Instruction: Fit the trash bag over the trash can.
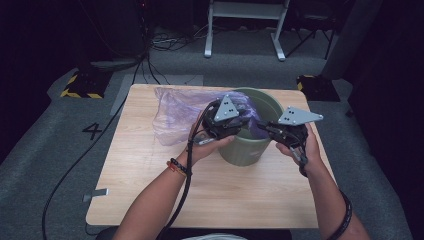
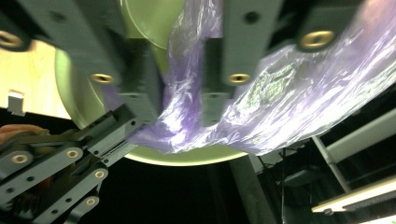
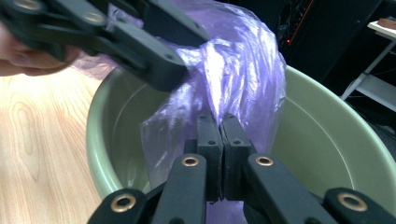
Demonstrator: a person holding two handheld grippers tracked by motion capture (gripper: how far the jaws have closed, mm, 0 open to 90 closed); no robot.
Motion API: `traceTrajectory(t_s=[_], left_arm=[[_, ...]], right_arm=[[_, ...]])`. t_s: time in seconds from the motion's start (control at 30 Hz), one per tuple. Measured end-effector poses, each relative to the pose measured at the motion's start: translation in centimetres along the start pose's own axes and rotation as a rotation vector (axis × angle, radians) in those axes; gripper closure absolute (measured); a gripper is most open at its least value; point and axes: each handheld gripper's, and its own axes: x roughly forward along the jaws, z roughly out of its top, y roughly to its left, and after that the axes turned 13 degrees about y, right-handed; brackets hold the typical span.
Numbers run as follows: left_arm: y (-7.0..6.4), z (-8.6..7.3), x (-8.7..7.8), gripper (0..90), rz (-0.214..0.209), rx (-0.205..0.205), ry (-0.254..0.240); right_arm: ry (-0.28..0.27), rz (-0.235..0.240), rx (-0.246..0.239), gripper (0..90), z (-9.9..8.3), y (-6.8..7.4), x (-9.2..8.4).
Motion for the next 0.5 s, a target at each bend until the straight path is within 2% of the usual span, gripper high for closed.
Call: traceTrajectory(t_s=[0.17, 0.3, 0.4, 0.5], left_arm=[[0.1, -0.9, -1.7, 43.1, -0.004, -0.017, 0.057], [0.2, -2.5, -3.4, 32.5, 0.076, 0.012, 0.096], [0.8, -3.9, -4.7, 24.7, 0.095, -0.016, 0.088], [1.6, -5.4, -5.5, 23.3, 0.099, -0.041, 0.099]], right_arm=[[-0.002, -0.013, 0.016, 89.7, -0.3, -0.3, -0.1], [-0.006, -0.013, 0.022, 89.6, -0.5, -0.5, -0.3], [0.004, -0.016, 0.019, 89.2, -0.7, -0.7, -0.4], [0.006, -0.017, 0.020, 89.1, -0.7, -0.8, -0.5]])
